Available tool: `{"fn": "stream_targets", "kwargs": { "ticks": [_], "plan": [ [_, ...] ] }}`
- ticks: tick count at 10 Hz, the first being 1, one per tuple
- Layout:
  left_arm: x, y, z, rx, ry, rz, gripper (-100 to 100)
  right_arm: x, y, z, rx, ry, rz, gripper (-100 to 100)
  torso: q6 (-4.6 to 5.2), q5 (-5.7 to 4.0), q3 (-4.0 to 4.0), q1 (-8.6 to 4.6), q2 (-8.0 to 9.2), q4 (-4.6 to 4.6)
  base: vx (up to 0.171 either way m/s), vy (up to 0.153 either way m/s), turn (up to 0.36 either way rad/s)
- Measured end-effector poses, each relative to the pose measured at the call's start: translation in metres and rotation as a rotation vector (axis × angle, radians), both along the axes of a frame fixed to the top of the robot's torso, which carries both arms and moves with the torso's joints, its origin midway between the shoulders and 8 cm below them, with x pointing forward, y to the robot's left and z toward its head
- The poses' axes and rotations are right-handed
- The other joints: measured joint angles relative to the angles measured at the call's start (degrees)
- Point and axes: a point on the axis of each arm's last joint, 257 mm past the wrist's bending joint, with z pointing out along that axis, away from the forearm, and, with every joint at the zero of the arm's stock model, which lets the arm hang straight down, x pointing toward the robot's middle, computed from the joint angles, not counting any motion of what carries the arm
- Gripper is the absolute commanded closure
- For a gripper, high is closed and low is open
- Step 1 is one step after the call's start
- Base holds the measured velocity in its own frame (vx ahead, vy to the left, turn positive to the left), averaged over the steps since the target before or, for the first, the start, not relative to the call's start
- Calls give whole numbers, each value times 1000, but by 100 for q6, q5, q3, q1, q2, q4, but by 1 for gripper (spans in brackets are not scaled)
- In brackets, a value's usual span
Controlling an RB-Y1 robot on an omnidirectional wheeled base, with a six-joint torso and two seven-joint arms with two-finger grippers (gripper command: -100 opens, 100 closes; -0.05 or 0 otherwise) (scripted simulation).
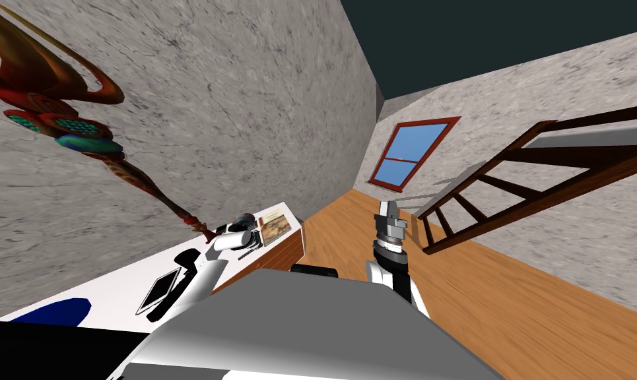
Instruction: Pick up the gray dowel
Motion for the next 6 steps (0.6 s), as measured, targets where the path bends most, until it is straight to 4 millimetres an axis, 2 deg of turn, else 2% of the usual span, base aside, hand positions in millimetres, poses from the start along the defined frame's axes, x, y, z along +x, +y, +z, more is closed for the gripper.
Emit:
{"fn": "stream_targets", "kwargs": {
  "ticks": [6],
  "plan": [
    [-35, 1, -19, -70, 163, 68, -100, 0, 0, 0, 0, 0, 0, 0, 0, 1, 0, 3, 1, 0, -1, 30, -22]
  ]
}}
